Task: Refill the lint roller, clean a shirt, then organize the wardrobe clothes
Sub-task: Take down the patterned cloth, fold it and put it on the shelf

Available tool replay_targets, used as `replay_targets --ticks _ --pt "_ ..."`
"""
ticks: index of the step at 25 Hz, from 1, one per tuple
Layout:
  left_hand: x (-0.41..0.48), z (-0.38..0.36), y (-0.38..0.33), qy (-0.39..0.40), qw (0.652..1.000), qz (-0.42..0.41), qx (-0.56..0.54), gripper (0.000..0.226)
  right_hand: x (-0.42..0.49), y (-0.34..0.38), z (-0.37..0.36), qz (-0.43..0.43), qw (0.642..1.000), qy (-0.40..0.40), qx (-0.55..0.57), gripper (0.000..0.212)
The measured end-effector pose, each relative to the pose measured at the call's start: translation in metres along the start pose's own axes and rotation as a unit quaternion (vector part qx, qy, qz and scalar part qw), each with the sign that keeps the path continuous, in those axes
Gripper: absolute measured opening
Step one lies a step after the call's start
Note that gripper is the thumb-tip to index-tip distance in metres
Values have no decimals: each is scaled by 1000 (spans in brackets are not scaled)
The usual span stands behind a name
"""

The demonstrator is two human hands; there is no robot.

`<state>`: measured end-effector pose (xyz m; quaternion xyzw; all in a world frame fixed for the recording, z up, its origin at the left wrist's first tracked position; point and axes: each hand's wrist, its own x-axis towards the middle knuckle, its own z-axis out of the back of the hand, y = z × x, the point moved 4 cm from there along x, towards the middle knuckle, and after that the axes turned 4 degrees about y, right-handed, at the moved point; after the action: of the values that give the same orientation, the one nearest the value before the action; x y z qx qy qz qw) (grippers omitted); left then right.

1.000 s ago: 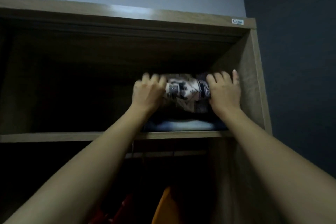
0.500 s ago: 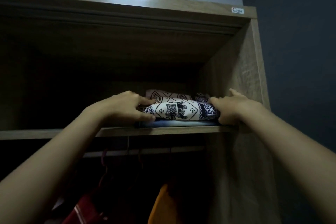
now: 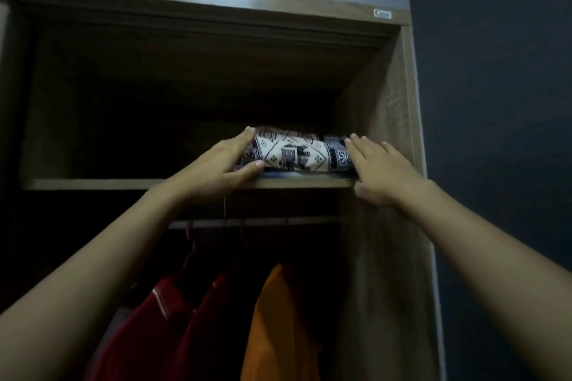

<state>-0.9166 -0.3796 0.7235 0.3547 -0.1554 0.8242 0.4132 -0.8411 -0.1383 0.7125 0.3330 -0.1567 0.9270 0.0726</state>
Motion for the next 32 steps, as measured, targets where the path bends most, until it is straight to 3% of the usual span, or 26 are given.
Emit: replay_targets --ticks 3,11,16,20,25,30,32 --pt "-48 -33 -18 25 1000 -1 5 72 -49 30 -11 50 998 -16 41 79" --pt "-202 -98 -40 126 989 78 27 68 -203 119 -80 137 972 64 180 76" --pt "-312 -107 -18 221 962 129 96 81 -290 218 -128 208 947 143 200 78" --pt "-405 -100 21 263 946 83 171 76 -344 319 -159 261 918 206 217 74" --pt "-453 -65 106 211 929 -36 302 56 -373 462 -198 336 889 214 225 64" --pt "-469 -61 181 175 904 -119 371 56 -361 575 -224 411 869 249 118 64" --pt "-467 -62 197 162 902 -140 375 56 -355 593 -235 423 867 262 18 69"
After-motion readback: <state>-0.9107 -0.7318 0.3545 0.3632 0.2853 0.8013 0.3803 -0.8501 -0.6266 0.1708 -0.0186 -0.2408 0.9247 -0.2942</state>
